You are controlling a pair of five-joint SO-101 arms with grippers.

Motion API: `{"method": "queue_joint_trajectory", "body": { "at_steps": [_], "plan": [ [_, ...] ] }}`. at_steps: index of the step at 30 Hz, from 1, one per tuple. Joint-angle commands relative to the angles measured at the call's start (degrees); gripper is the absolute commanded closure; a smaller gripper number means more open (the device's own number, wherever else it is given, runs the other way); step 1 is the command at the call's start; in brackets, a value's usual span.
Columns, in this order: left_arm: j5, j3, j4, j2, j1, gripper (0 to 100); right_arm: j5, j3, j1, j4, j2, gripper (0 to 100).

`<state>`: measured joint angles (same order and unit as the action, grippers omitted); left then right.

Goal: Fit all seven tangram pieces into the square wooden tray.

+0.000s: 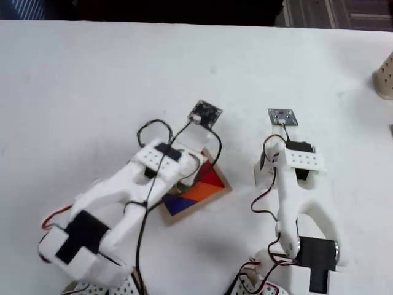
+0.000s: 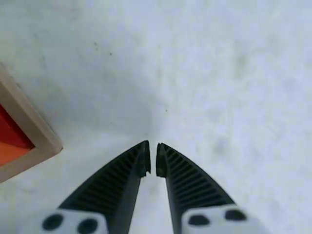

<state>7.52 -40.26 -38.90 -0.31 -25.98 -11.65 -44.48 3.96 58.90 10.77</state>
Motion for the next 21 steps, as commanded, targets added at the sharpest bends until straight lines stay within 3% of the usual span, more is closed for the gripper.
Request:
{"method": "queue_joint_trajectory", "body": {
  "at_steps": [1, 12, 21],
  "plan": [
    [-0.7, -2.2, 2.1, -4.7, -0.9, 98, -1.0, 0.3, 0.3, -0.7, 2.2, 97.7],
    [-0.4, -1.0, 1.8, -6.0, 3.3, 98, -2.5, 0.1, 0.3, -0.7, 2.2, 97.7],
    [-0.3, -7.6, 2.0, -20.5, 5.1, 98, -2.7, 0.1, 0.3, -0.7, 2.2, 97.7]
  ]
}}
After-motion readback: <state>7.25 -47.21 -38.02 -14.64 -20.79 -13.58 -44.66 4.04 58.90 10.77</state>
